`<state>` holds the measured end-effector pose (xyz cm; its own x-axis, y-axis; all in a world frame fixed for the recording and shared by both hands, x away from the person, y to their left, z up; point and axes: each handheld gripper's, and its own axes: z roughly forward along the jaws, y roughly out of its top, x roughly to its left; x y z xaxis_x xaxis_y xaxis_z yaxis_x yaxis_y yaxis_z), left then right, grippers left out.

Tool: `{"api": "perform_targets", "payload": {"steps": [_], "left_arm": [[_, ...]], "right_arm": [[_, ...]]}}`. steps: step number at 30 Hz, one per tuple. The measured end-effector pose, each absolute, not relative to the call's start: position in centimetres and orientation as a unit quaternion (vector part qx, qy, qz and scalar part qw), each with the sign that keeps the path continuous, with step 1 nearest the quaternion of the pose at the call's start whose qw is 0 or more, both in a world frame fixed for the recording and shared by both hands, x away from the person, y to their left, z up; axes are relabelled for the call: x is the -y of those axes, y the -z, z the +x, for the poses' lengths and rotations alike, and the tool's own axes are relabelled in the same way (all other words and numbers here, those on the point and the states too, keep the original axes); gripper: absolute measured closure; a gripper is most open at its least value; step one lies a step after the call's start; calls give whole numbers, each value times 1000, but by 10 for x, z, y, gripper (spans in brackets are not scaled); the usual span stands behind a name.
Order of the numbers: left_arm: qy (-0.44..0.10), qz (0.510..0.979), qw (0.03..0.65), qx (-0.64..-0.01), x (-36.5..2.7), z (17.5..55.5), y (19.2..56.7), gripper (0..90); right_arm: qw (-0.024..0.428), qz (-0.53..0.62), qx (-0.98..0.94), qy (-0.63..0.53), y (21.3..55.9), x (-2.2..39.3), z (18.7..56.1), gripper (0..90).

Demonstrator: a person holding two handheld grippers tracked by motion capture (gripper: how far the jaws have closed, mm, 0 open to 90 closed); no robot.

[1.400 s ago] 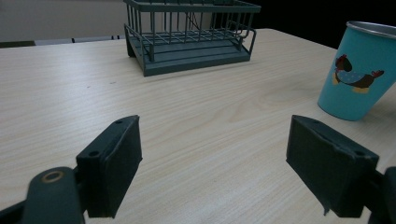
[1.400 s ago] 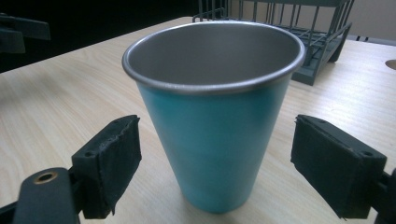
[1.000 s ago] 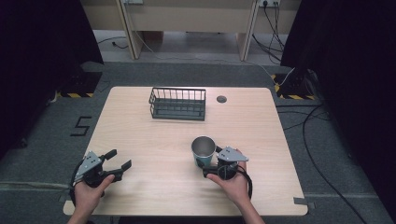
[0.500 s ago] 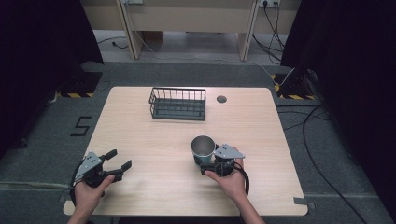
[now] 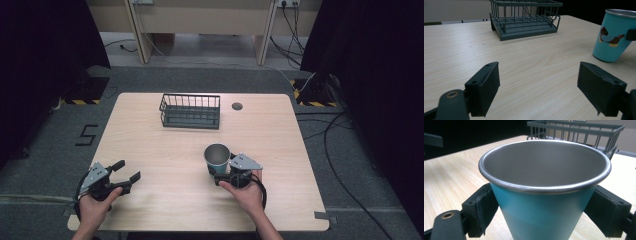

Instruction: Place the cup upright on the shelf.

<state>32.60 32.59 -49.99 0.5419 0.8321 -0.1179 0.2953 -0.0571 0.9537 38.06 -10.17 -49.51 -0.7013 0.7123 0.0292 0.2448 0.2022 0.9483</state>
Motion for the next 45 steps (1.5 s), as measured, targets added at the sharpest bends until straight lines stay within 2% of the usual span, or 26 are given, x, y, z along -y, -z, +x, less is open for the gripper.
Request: {"api": "perform_targets", "payload": {"steps": [24, 45], "left_arm": [[-243, 682, 552, -414, -327, 326, 500, 176], [-244, 682, 552, -413, -328, 326, 500, 176]], "right_arm": [[232, 326, -719, -569, 467, 96, 414, 164], [249, 332, -698, -583, 437, 74, 467, 164]]}}
